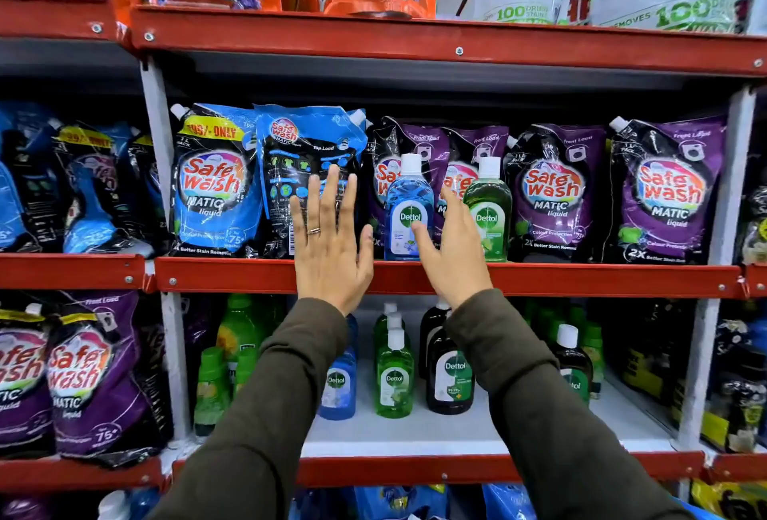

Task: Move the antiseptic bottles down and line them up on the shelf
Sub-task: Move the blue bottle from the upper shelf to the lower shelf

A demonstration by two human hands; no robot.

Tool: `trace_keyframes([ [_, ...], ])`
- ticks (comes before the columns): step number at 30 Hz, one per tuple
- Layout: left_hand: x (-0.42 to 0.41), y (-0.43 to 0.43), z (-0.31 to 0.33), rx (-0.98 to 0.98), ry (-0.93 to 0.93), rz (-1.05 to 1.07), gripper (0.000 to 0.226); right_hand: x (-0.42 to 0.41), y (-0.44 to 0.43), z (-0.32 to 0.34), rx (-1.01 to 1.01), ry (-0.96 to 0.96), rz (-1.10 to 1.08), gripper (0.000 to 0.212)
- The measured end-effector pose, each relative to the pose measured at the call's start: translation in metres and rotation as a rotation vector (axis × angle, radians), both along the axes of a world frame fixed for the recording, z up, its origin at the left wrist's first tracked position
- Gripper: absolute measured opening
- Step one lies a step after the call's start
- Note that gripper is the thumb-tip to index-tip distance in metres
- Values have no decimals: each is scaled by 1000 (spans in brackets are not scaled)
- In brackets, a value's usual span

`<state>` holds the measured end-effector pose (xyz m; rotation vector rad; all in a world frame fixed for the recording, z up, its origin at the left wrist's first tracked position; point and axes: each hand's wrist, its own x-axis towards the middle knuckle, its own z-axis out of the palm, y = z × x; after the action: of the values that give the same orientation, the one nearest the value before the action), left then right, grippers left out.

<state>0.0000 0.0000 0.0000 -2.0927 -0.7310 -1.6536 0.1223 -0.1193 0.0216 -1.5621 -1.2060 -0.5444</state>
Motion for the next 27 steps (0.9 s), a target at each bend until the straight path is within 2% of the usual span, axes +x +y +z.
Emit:
trace_keyframes([
  [5,-4,26,-2,-96,51,79,70,8,21,14,-148,261,91,74],
  [7,-4,34,-7,-114,84,96,70,13,26,17,-188,352,131,66],
  [10,-4,43,-12,-92,88,108,69,21,32,20,-175,419,203,45],
  [12,-2,44,-13,-79,81,104,69,23,34,20,-144,468,240,40],
  [20,-3,49,-15,-57,84,98,69,13,26,27,-9,547,330,48],
  [24,-5,46,-15,-69,104,94,69,6,16,37,39,542,397,42],
  [27,-10,42,-19,-90,108,31,69,-1,10,36,45,540,427,45],
])
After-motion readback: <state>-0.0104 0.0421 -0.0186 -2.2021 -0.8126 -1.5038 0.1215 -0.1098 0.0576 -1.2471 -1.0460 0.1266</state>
